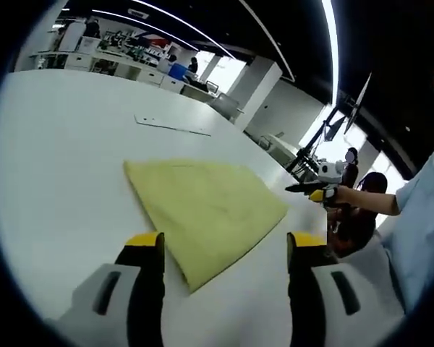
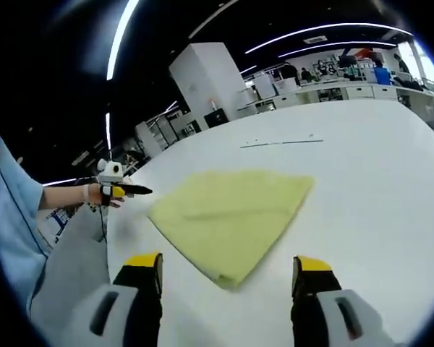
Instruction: Fold the garment on the visible template until the final outline fits inside the template.
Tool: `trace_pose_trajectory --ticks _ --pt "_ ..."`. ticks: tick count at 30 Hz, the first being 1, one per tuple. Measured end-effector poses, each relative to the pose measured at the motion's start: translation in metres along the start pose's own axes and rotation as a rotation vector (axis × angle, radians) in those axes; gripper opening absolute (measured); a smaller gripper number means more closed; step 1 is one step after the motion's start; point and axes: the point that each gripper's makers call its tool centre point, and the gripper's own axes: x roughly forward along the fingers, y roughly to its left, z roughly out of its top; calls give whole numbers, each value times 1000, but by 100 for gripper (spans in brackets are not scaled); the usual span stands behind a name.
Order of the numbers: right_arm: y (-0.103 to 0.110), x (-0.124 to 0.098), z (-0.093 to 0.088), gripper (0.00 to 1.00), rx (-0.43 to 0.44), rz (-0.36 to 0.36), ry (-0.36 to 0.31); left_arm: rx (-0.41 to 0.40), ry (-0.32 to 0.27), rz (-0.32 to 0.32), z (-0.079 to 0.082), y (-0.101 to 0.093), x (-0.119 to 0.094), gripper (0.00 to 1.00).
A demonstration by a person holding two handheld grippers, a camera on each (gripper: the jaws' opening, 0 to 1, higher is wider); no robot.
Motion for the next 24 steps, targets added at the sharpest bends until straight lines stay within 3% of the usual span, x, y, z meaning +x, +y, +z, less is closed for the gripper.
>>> trace_pose_trajectory --ticks 12,24 --pt "5 8 -30 44 51 20 30 -32 33 45 -26 15 -7 52" --pt "2 17 -35 34 117 28 4 -67 29 94 -42 29 -8 32"
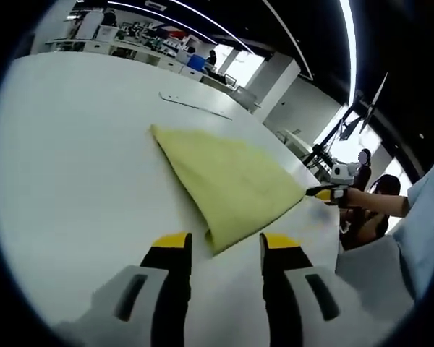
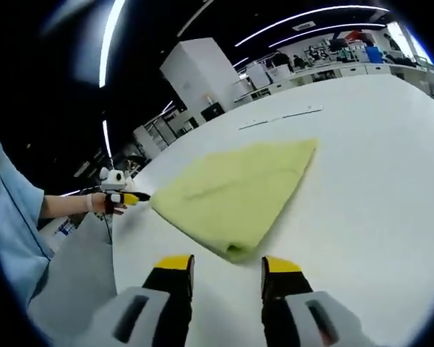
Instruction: Fold the garment on the visible template until the final outline fits inside the template.
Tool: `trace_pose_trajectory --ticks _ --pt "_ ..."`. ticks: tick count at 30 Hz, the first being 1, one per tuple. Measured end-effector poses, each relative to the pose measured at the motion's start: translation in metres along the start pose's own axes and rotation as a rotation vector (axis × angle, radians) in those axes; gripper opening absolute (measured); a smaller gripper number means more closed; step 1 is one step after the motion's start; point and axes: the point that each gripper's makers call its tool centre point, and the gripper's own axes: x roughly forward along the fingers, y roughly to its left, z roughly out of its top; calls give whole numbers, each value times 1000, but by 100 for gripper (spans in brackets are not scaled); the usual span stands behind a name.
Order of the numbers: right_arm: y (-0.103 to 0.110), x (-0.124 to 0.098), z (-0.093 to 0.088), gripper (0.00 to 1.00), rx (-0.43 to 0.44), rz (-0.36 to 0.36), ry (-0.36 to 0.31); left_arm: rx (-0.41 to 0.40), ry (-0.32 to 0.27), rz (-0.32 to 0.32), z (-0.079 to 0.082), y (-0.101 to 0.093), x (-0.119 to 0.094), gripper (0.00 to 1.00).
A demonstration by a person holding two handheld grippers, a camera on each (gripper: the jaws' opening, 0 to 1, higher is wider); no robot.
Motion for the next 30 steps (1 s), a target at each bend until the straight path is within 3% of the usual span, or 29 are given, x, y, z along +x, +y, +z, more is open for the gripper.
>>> trace_pose_trajectory --ticks 8,19,23,30 --pt "1 4 1 27 27 7 -28 0 -7 7 -2 2 4 22" --pt "-7 5 0 7 59 -16 -57 -59 -23 24 -5 8 11 2" --pt "-9 5 -3 0 61 -32 -60 -78 -20 26 -7 8 12 0" --pt "-8 4 -1 0 60 -19 -73 -96 -20 27 -7 9 11 0"
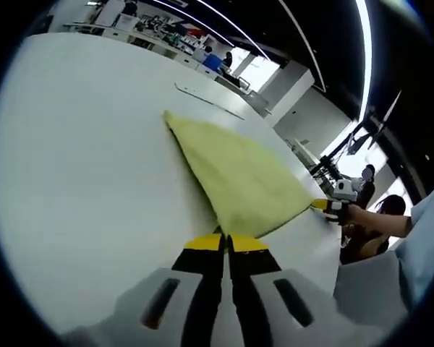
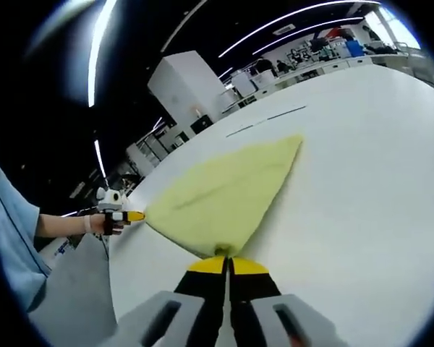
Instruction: Fold the garment on the visible template until the final outline fits inside the template.
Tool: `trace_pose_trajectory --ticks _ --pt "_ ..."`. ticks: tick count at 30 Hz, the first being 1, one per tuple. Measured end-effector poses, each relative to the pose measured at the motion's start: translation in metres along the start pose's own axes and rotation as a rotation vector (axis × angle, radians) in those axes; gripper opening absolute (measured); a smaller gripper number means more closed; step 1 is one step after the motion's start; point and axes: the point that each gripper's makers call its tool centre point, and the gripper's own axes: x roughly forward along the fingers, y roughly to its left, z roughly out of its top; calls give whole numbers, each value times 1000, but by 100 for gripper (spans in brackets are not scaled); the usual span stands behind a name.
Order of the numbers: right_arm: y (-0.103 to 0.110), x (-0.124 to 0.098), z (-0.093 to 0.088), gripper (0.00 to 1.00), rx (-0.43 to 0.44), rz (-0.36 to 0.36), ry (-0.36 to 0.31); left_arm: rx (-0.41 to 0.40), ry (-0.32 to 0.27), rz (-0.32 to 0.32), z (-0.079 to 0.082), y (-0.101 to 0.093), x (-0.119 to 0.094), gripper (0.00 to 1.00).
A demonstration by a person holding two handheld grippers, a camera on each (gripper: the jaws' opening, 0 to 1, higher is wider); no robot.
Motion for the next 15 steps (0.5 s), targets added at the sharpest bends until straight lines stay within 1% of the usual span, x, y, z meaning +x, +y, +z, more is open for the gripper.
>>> trace_pose_trajectory --ticks 5,6,8,11,13,14,15 --pt "3 -8 5 0 -32 13 -1 -8 -6 -2 2 -1 -2 0" --pt "2 -10 5 0 -43 11 3 -22 -3 -7 1 -1 -2 0" --pt "0 -14 7 0 -57 6 11 -22 -6 -7 2 -1 -3 0" --pt "0 -18 9 0 -68 16 21 -30 -9 -8 3 -1 -4 0" --pt "1 -20 7 0 -105 23 43 -34 -9 -9 3 -1 -4 0" --pt "1 -20 8 0 -116 23 43 -34 -9 -9 3 -1 -4 0" --pt "2 -20 8 0 -110 28 44 -38 -9 -10 3 -1 -5 0"
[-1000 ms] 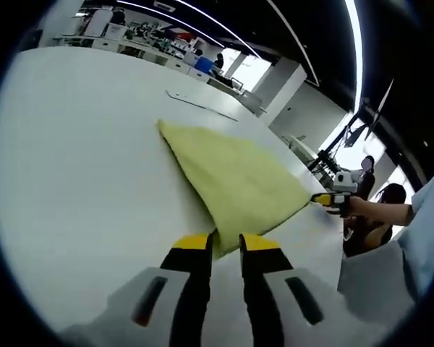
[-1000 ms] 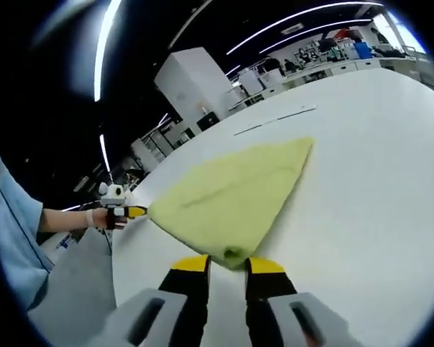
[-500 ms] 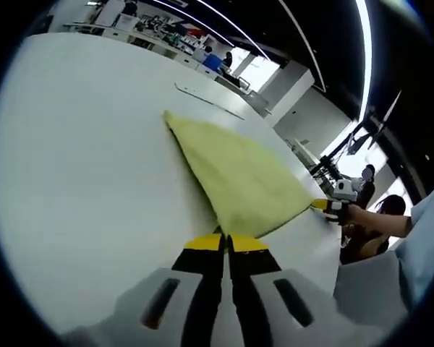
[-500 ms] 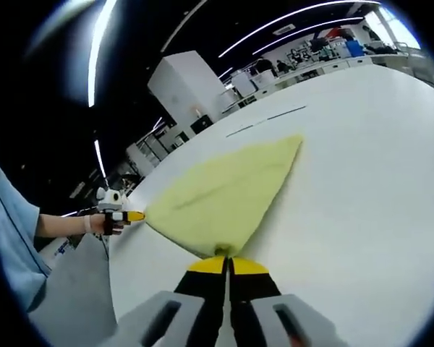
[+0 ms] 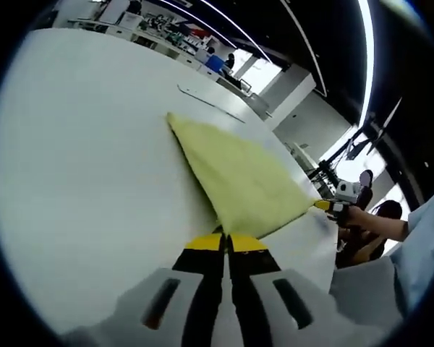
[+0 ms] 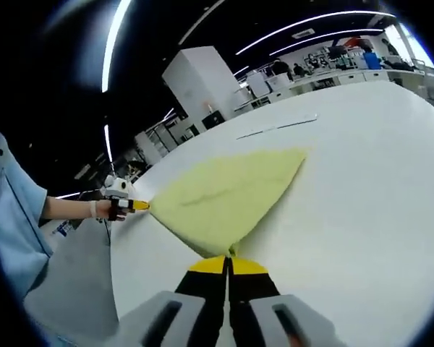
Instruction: Fold the garment on the visible template until the final outline fits inside the template.
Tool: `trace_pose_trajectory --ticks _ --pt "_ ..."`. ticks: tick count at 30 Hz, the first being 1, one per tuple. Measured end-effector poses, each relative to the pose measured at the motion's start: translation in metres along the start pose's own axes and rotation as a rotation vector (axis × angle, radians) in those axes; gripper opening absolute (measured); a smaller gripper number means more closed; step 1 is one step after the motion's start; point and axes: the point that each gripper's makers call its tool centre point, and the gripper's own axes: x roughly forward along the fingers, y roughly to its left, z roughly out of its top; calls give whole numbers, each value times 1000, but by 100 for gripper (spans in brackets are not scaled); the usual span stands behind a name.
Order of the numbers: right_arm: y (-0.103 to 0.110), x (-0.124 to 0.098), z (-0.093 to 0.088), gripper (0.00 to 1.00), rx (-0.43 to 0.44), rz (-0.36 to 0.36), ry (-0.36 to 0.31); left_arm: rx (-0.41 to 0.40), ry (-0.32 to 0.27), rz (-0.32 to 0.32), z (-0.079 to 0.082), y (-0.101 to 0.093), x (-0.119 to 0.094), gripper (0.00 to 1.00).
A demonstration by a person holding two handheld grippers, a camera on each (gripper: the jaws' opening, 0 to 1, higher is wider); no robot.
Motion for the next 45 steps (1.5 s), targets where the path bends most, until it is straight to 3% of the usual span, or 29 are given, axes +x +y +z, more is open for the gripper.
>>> trace_pose_trajectory --ticks 11,29,45 --pt "11 -4 -12 0 11 26 19 2 21 1 -10 -6 -9 0" --pt "39 -25 -48 0 44 42 11 -21 74 -27 -56 -24 -37 0" --pt "39 -22 -47 0 58 53 7 -39 52 -25 -55 -26 -34 0"
